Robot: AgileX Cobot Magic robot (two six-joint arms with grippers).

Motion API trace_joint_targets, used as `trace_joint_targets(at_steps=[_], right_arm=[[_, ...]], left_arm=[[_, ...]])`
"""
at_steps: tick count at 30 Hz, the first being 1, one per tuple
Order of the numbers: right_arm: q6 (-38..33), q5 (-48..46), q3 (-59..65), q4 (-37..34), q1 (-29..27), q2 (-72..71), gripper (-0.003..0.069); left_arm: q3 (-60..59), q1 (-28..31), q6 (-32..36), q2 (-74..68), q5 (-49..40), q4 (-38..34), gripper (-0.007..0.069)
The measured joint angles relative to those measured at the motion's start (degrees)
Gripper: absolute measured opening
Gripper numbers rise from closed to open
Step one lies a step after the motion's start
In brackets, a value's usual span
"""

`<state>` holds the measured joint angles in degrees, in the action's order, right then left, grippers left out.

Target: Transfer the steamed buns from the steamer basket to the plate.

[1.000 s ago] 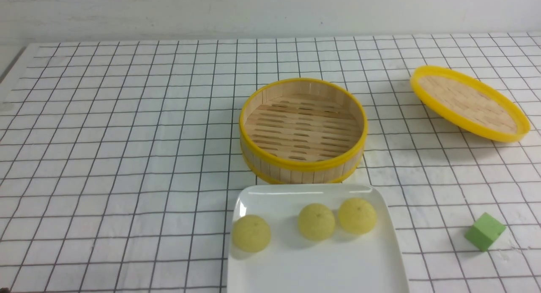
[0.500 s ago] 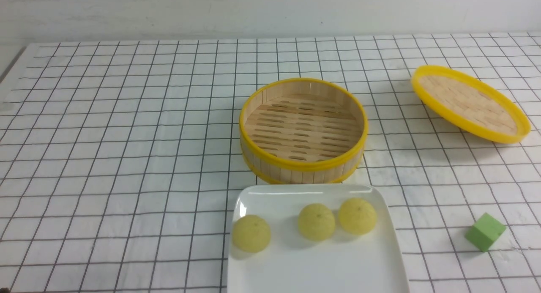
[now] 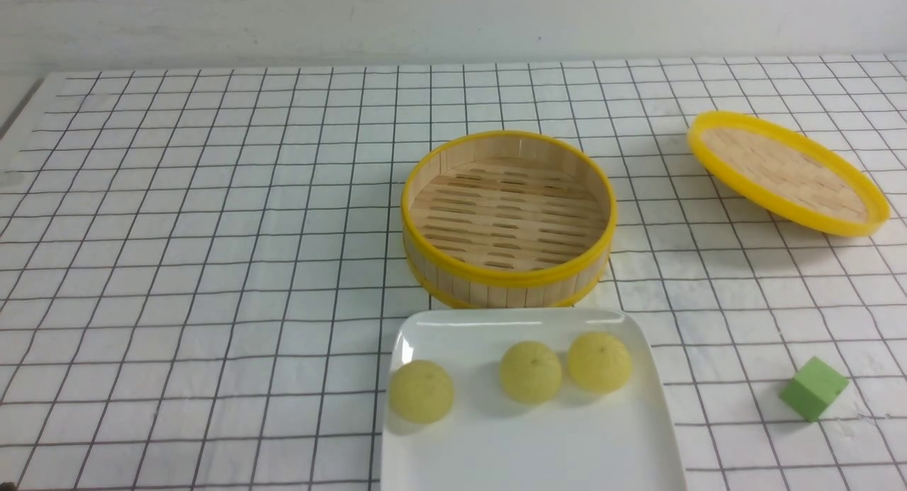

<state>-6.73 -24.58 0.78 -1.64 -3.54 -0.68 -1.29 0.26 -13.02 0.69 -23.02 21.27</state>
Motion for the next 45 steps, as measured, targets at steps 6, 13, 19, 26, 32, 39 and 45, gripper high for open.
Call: trace_joint_targets(at_steps=[6, 13, 19, 26, 32, 39, 45], right_arm=[[0.00, 0.06, 0.00, 0.00, 0.00, 0.00, 0.0240], [0.00, 0.06, 0.00, 0.00, 0.00, 0.00, 0.0240], [0.00, 0.11, 0.00, -0.46, 0.00, 0.00, 0.0240], [0.00, 0.31, 0.00, -1.92, 0.00, 0.00, 0.0240], [0.00, 0.31, 0.00, -1.92, 0.00, 0.00, 0.0240], [-0.68, 0.31, 0.00, -1.92, 0.00, 0.00, 0.0240], [-0.83, 0.31, 0.00, -1.92, 0.00, 0.00, 0.0240]], left_arm=[[0.00, 0.00, 0.00, 0.00, 0.00, 0.00, 0.0240], [0.00, 0.00, 0.00, 0.00, 0.00, 0.00, 0.0240], [0.00, 0.00, 0.00, 0.00, 0.00, 0.00, 0.0240], [0.00, 0.00, 0.00, 0.00, 0.00, 0.00, 0.0240], [0.00, 0.00, 0.00, 0.00, 0.00, 0.00, 0.0240], [0.00, 0.00, 0.00, 0.00, 0.00, 0.00, 0.0240], [0.00, 0.00, 0.00, 0.00, 0.00, 0.00, 0.0240]])
